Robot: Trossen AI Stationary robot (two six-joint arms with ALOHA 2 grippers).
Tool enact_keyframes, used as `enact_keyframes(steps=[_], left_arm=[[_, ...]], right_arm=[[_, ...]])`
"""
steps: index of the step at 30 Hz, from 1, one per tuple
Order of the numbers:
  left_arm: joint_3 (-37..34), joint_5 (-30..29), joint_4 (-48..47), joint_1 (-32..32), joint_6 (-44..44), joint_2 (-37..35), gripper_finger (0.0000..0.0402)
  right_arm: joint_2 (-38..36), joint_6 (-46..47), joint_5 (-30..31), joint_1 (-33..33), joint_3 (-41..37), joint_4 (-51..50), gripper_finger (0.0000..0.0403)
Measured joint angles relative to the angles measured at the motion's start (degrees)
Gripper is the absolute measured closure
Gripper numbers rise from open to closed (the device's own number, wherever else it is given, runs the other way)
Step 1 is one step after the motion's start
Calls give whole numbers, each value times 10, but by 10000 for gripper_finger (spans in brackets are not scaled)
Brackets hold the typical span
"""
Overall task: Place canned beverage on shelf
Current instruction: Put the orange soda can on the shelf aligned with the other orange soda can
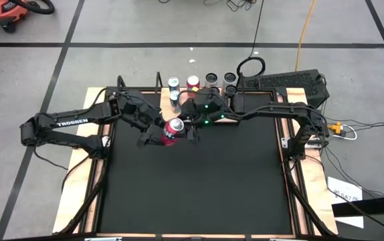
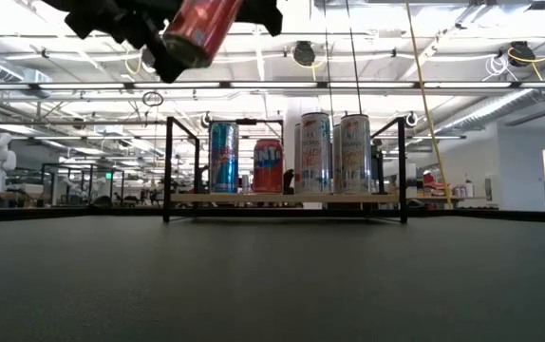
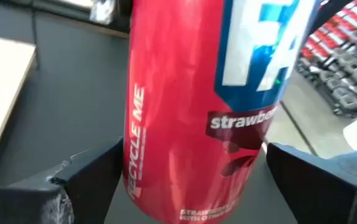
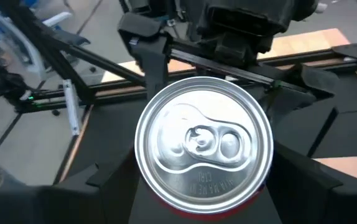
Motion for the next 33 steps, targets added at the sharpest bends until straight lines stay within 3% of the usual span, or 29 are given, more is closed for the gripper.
enact_keyframes(steps=[7,16,21,25,30,33], left_arm=[[0,27,50,-17,-21,2,14],[0,15,50,-19,-15,2,123],[0,5,50,-19,-11,1,140],[0,-43,51,-20,8,-1,135],[0,-179,54,-19,13,0,134],[0,-199,56,-19,28,0,134]], right_arm=[[-2,-3,-5,1,5,-2,125],[-2,1,-10,1,5,2,125],[-2,17,-9,1,5,3,121],[-2,69,10,-3,5,5,93],[0,117,95,-6,4,-5,56],[0,117,128,-5,4,-20,55]])
